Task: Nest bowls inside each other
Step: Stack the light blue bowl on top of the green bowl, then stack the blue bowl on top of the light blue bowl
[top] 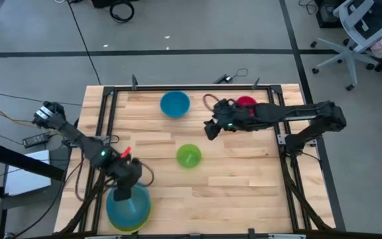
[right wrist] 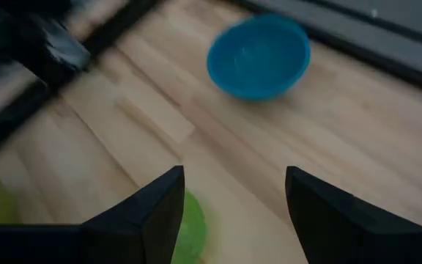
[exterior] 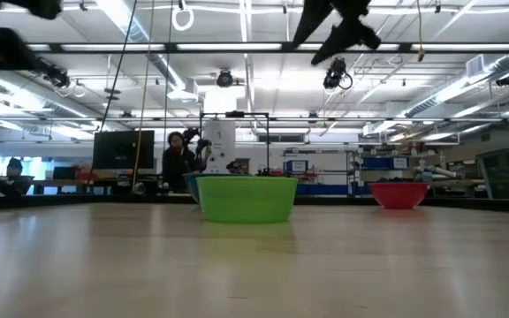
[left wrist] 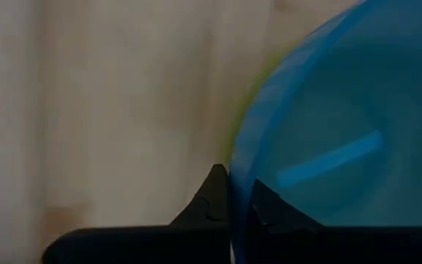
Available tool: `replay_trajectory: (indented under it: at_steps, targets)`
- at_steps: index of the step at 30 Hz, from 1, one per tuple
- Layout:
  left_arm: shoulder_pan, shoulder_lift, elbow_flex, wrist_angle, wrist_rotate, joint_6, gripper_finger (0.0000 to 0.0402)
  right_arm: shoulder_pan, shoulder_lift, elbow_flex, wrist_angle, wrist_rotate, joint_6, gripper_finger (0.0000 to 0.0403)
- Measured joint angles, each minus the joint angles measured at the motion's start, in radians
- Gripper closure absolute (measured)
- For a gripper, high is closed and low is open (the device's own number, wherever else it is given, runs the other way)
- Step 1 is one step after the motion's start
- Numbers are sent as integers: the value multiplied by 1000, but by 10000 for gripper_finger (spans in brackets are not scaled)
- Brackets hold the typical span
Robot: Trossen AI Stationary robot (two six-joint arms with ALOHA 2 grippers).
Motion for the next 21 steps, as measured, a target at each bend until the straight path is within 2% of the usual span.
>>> replay_trajectory:
  at_steps: [4,7,10,14,18,21]
  targets:
    - [-62,0,-41,88,-7,-135,399,-7,66,-4,-1,-37,-1,165]
    - [-94,1,-71,110,-9,-220,382,-13,113,-3,-2,-60,-4,165]
    - [-127,1,-80,104,4,-275,342,-24,146,-3,2,-62,-6,165]
    - [-153,1,-78,71,15,-322,268,-58,186,-2,47,-62,-18,165]
    - [-135,-9,-41,46,30,-346,203,-131,252,-2,178,-63,-58,165]
    - [-105,-17,12,-15,10,-355,179,-200,321,-2,296,-80,-67,168]
